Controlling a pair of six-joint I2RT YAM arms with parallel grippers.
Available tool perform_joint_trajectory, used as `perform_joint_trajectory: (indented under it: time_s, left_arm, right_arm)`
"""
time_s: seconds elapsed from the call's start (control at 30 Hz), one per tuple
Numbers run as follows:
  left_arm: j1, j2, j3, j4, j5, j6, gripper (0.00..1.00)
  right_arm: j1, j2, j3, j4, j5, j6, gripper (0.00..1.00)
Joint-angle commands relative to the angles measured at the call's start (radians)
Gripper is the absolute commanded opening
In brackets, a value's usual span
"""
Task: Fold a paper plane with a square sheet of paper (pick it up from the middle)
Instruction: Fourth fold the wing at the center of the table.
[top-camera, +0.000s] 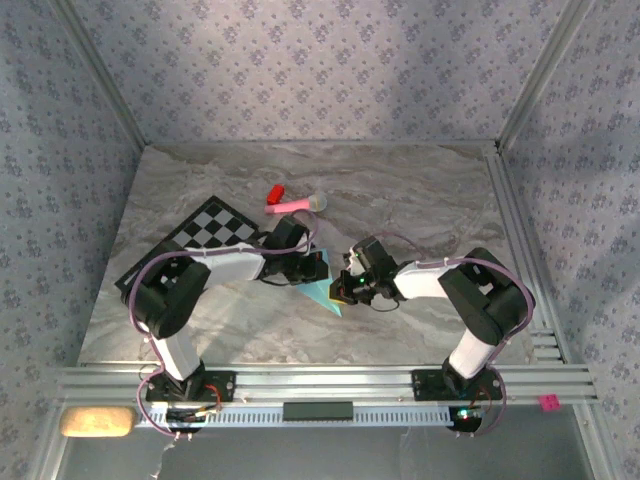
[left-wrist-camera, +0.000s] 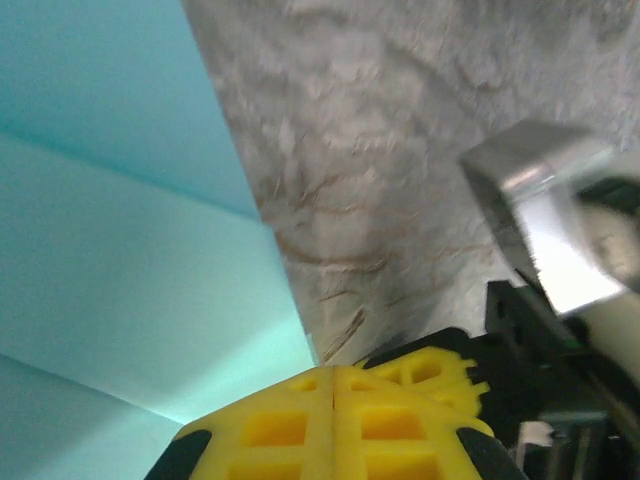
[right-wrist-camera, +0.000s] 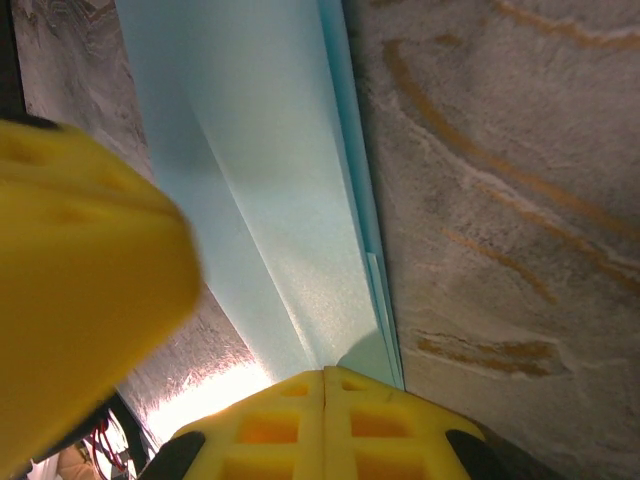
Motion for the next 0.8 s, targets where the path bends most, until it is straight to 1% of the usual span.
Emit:
perform_joint_trajectory:
  time_s: [0.0,0.2,0.4,0.57,0.77]
  left_arm:
    - [0.011,0.039,-0.054,0.071,0.014,-0.031,0.03]
    - [0.071,0.095,-0.070,0.097,-0.013,0.005,0.04]
    - [0.132,0.092,-0.037,0.024,-0.058,0.015,0.04]
    - [0.150,0.098,0.036,-0.062,-0.101,0.030,0.04]
    - [0.173,0.141,0.101,-0.107,-0.117,0.038,0.05]
  right_arm:
    - [0.016,0.044,-0.057,-0.136,0.088,0.009,0.00]
    - [0.016,0.056,-0.083,-0.117,0.088,0.017,0.00]
    - [0.016,0.064,-0.098,-0.112,0.087,0.013,0.00]
    - [0.016,0.067,-0.100,-0.113,0.083,0.008,0.00]
    - [0.015,0.065,-0.103,-0.114,0.081,0.004,0.00]
